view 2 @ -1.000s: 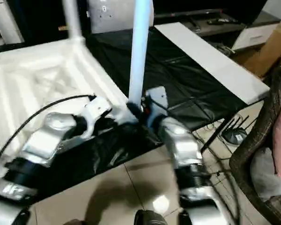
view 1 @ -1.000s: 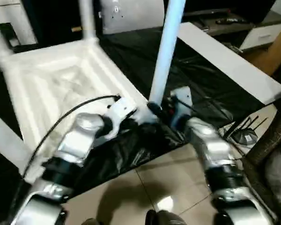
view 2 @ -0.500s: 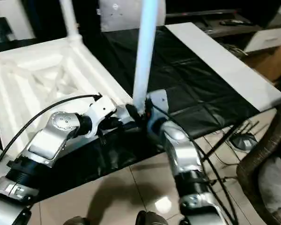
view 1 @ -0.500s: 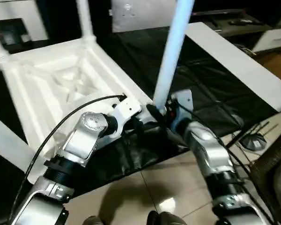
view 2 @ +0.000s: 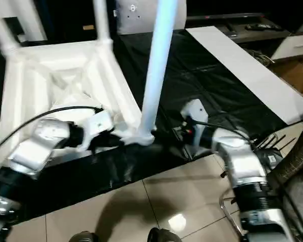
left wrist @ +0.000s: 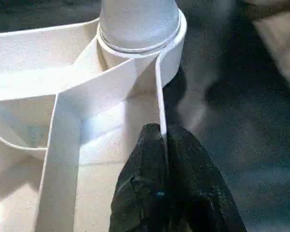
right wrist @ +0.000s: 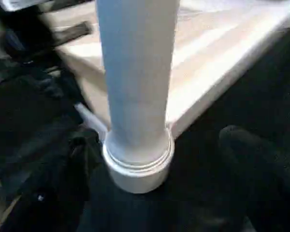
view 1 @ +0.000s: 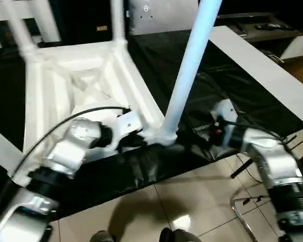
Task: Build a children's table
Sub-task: Rotate leg to tighten
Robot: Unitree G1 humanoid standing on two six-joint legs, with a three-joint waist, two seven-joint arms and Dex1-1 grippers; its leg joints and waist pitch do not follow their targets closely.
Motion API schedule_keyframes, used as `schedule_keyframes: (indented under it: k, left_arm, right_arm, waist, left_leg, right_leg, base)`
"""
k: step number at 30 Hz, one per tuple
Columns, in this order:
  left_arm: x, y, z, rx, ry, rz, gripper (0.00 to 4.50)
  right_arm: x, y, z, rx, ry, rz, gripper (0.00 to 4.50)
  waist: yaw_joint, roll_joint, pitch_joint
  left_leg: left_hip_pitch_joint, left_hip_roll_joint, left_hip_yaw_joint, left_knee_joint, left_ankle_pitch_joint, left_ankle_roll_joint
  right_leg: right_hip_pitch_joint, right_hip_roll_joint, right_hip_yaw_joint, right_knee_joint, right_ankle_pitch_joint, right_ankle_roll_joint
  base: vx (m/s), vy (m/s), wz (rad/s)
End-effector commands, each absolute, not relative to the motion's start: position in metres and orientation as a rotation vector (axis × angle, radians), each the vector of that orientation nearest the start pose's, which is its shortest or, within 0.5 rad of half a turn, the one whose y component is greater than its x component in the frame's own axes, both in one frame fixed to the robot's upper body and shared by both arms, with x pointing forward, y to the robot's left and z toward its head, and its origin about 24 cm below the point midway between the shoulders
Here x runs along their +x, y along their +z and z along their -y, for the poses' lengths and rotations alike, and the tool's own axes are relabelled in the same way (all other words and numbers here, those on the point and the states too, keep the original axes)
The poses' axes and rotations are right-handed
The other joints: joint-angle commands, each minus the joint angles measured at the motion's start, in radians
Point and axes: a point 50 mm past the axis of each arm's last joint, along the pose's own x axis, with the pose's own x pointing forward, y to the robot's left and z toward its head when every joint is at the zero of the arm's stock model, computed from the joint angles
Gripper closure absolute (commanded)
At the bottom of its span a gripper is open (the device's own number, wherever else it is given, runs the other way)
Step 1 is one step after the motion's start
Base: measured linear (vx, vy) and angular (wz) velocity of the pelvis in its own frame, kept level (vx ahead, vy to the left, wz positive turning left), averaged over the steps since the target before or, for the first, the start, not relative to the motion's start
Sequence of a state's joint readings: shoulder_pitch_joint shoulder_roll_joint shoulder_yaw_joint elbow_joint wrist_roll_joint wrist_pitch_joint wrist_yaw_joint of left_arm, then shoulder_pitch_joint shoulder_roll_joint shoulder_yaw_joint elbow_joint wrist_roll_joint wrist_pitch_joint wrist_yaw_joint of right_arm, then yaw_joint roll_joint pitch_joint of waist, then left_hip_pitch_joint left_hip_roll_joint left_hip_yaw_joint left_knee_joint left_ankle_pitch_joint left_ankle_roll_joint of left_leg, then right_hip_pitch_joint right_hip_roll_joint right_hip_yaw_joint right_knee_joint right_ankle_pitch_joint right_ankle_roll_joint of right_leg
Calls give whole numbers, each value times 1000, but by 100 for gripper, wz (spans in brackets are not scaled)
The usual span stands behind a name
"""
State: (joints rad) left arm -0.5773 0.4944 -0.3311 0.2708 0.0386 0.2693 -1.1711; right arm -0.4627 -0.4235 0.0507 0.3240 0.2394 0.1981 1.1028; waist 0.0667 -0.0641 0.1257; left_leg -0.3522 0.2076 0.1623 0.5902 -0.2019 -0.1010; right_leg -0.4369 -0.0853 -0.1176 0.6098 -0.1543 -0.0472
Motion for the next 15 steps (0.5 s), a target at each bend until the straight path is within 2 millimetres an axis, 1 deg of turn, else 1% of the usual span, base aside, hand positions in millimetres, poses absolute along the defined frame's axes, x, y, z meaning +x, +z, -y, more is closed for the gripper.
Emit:
schedule_keyframes:
  k: [1, 4, 7, 8, 9, 10, 11, 12, 15]
  left_arm:
    - [297, 88, -118, 639, -1504, -398, 450]
    - [295, 88, -117, 643, -1539, -394, 450]
    - [292, 90, -116, 637, -1601, -385, 450]
    - [291, 91, -116, 639, -1617, -386, 450]
    - [290, 91, -116, 648, -1647, -393, 450]
    - [290, 91, -116, 648, -1647, -393, 450]
    - [289, 90, -117, 655, -1661, -398, 450]
    - [288, 90, -118, 665, -1679, -404, 450]
    - [286, 89, -118, 684, -1710, -415, 450]
  right_arm:
    - [307, 94, 171, -136, 1215, -201, 13]
    - [306, 94, 170, -146, 1262, -225, 13]
    - [305, 94, 167, -230, 1356, -244, 13]
    - [304, 93, 165, -246, 1378, -247, 13]
    - [303, 93, 162, -247, 1429, -253, 13]
    - [303, 93, 162, -247, 1429, -253, 13]
    - [302, 94, 160, -235, 1455, -256, 36]
    - [302, 94, 159, -225, 1477, -257, 45]
    - [302, 94, 155, -199, 1516, -268, 50]
  waist:
    - [-4, 6, -85]
    - [2, 7, -84]
    - [11, 6, -84]
    - [11, 6, -84]
    - [12, 4, -83]
    - [12, 3, -83]
    - [13, 4, -82]
    - [12, 1, -83]
    - [10, 2, -84]
  left_leg:
    - [-1, 21, 6, -58, -56, 125]
    - [1, 24, 6, -59, -54, 121]
    - [2, 24, 9, -59, -67, 107]
    - [2, 24, 9, -59, -67, 107]
    - [-1, 23, 9, -59, -70, 103]
    - [-2, 24, 9, -60, -73, 102]
    - [-1, 24, 8, -60, -74, 101]
    - [-2, 24, 8, -60, -73, 101]
    - [-4, 24, 7, -59, -64, 103]
  right_leg:
    - [78, -56, 67, -68, -216, -204]
    - [78, -59, 68, -66, -211, -217]
    - [77, -62, 69, -68, -232, -212]
    - [77, -62, 69, -68, -232, -212]
    - [79, -61, 69, -68, -243, -207]
    - [80, -62, 69, -70, -254, -199]
    - [79, -62, 69, -70, -259, -197]
    - [80, -61, 69, -69, -259, -196]
    - [81, -61, 68, -67, -253, -195]
  base:
    - [0, 0, 0]
    - [0, 0, 0]
    - [0, 0, 0]
    - [0, 0, 0]
    - [0, 0, 0]
    - [0, 0, 0]
    - [0, 0, 0]
    - [0, 0, 0]
    - [0, 0, 0]
